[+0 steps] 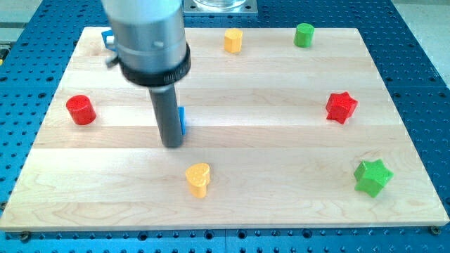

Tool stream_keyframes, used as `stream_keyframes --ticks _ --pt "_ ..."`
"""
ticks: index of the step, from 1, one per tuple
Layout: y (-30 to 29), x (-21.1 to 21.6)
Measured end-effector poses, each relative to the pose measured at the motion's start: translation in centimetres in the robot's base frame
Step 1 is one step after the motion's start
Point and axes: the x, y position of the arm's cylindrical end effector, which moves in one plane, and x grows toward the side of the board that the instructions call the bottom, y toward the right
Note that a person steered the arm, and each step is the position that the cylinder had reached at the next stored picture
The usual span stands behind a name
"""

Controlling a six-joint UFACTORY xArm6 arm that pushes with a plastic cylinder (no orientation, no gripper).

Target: Push the red star to the bottom left corner

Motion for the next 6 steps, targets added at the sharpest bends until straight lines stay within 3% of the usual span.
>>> stream_keyframes --ticks 1,3,4,6 --pt "3.0 2.8" --pt "24.6 -9.2" --pt "34.7 -9.1" --pt "21.9 -4.1"
